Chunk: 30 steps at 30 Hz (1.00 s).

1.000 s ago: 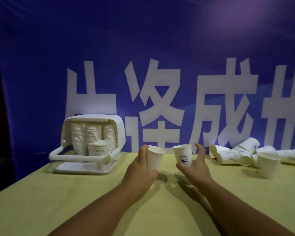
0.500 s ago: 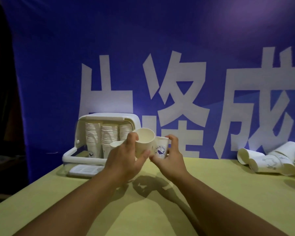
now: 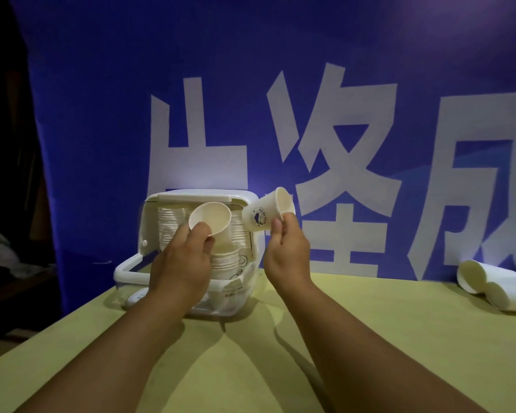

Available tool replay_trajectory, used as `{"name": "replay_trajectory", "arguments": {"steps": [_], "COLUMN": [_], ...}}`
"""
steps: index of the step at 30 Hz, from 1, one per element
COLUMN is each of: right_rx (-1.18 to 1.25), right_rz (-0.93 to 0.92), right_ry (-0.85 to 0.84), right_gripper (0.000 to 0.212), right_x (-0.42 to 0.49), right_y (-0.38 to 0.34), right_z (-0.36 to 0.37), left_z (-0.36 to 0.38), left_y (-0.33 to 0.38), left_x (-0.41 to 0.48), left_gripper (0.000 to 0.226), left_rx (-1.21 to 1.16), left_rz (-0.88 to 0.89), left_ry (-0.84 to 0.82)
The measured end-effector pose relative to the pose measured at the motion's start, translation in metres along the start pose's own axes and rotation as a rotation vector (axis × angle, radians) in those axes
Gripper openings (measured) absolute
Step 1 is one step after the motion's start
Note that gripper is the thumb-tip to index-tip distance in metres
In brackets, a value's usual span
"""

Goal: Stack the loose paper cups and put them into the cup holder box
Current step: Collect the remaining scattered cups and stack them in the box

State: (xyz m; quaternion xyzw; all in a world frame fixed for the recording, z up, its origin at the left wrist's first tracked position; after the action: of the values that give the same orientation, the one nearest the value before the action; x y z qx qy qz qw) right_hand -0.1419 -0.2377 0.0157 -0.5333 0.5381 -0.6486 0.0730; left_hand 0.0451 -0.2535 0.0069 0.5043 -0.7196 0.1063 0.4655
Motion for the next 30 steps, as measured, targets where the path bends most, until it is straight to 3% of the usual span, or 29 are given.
{"name": "replay_trajectory", "arguments": {"steps": [3, 8, 12, 15, 19, 21, 23, 25, 28, 30], "right_rx": [-0.066, 0.011, -0.060, -0.265, -0.451, -0.574, -0.644, -0.563, -0.404, -0.437], "right_rz": [-0.035, -0.097, -0.207, -0.248, -0.304, -0.360, -0.385, -0.301, -0.168, -0.145], "right_ry": [-0.038, 0.046, -0.098, -0.228, -0.223, -0.242, -0.314, -0.343, -0.297, -0.327], "right_gripper": [0.014, 0.026, 0.025, 0.025, 0.024, 0.023, 0.021, 0.026, 0.038, 0.030], "right_x": [0.001, 0.001, -0.005, -0.010, -0.010, -0.012, -0.015, -0.017, -0.015, -0.015], "right_y": [-0.001, -0.019, -0.036, -0.036, -0.039, -0.042, -0.042, -0.039, -0.032, -0.025], "right_z": [0.004, -0.001, 0.009, 0.022, 0.016, 0.017, 0.023, 0.027, 0.024, 0.025], "left_z": [0.004, 0.016, 0.026, 0.027, 0.021, 0.020, 0.020, 0.021, 0.024, 0.026], "left_y": [0.006, -0.002, -0.005, -0.005, -0.008, -0.007, -0.004, -0.003, -0.006, -0.006], "left_x": [0.002, 0.001, -0.004, -0.004, -0.005, -0.006, -0.006, -0.006, -0.005, -0.006], "left_gripper": [0.017, 0.018, 0.029, 0.057, 0.111, 0.121, 0.118, 0.109, 0.094, 0.080], "left_rx": [0.035, 0.006, -0.128, -0.170, -0.282, -0.251, -0.200, -0.190, -0.230, -0.199], "left_rz": [0.026, -0.002, -0.119, -0.197, -0.249, -0.216, -0.137, -0.103, -0.163, -0.178], "left_ry": [-0.047, -0.165, -0.359, -0.345, -0.224, -0.194, -0.181, -0.186, -0.222, -0.234]}}
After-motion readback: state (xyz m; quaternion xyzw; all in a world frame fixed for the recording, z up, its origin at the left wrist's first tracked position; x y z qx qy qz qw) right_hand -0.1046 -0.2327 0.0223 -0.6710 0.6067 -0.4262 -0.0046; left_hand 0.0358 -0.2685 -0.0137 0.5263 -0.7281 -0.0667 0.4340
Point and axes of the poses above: each hand's wrist, its own x-axis towards the middle knuckle, its own z-axis out of the palm, y = z × x, the point moved 4 cm from there along x, towards the middle knuckle, and after that the axes turned 3 degrees about -x, right-handed, at the moved point
